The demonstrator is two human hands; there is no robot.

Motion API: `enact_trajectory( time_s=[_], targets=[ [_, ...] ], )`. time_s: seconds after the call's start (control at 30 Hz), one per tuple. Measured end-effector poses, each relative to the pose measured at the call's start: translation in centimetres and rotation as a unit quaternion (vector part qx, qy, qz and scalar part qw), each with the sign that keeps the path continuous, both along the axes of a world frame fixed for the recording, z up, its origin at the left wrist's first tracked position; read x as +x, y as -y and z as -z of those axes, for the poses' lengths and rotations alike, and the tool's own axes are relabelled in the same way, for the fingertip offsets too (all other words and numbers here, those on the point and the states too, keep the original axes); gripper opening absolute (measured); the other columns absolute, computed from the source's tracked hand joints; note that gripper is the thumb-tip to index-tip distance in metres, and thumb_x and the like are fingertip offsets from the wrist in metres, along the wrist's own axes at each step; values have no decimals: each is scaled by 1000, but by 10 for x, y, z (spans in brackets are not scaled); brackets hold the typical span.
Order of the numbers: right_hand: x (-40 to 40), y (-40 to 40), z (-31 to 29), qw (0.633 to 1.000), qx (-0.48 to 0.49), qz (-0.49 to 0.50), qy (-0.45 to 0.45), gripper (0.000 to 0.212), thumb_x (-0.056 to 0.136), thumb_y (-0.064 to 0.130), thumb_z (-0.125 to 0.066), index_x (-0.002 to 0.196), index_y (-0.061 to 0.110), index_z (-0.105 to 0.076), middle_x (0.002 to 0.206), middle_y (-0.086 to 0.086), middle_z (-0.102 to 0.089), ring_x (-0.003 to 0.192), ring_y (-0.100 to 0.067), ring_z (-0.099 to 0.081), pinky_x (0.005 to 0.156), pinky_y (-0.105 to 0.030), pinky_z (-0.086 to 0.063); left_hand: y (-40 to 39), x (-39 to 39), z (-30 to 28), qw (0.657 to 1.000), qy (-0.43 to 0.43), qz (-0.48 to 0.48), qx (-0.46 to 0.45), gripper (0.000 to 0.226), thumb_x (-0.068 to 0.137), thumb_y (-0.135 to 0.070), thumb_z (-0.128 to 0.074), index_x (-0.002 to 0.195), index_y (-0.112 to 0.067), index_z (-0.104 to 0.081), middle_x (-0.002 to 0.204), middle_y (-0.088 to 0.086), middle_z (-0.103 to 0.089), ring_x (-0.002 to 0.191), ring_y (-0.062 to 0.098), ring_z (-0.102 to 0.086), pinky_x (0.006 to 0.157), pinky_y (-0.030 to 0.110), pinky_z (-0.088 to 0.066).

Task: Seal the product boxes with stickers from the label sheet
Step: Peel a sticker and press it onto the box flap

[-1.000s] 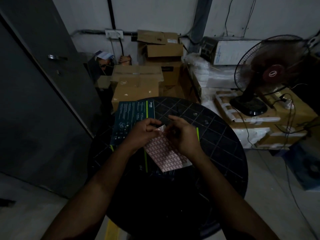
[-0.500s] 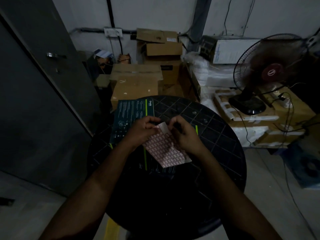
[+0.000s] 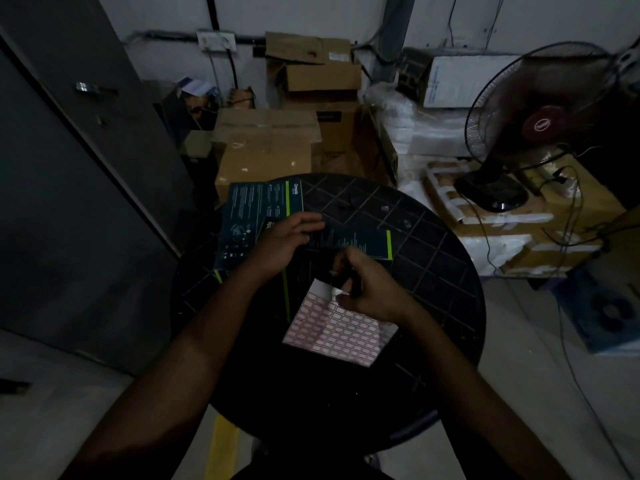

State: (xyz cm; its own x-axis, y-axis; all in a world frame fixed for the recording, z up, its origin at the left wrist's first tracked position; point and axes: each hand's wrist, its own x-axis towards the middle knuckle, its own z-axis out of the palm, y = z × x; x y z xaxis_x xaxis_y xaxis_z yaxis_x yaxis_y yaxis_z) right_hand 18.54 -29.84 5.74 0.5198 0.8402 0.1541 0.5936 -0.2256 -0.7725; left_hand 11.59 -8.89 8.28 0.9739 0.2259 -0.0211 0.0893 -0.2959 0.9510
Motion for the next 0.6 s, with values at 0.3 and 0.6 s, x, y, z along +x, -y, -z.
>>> enact_trajectory(
  time_s=[0.3, 0.6],
  targets=[
    [-1, -8, 76, 980, -167, -108, -11, 47, 67, -9, -65, 98, 23, -51, 105, 5, -55, 91, -23, -58, 74, -35, -45, 0, 3, 22, 956, 75, 6, 283, 38, 95, -8, -61, 128, -26, -66, 139, -9, -58, 119, 1, -41, 91, -6, -22],
    [-7, -17, 145, 962, -262, -77, -17, 59, 72, -20, -51, 123, 10, -54, 109, 3, -48, 96, -16, -50, 80, -37, -47, 7, 0, 25, 962, 62, -6, 267, 39, 94, -7, -61, 128, -26, -66, 140, -9, -57, 127, 10, -43, 93, -6, -21]
  ],
)
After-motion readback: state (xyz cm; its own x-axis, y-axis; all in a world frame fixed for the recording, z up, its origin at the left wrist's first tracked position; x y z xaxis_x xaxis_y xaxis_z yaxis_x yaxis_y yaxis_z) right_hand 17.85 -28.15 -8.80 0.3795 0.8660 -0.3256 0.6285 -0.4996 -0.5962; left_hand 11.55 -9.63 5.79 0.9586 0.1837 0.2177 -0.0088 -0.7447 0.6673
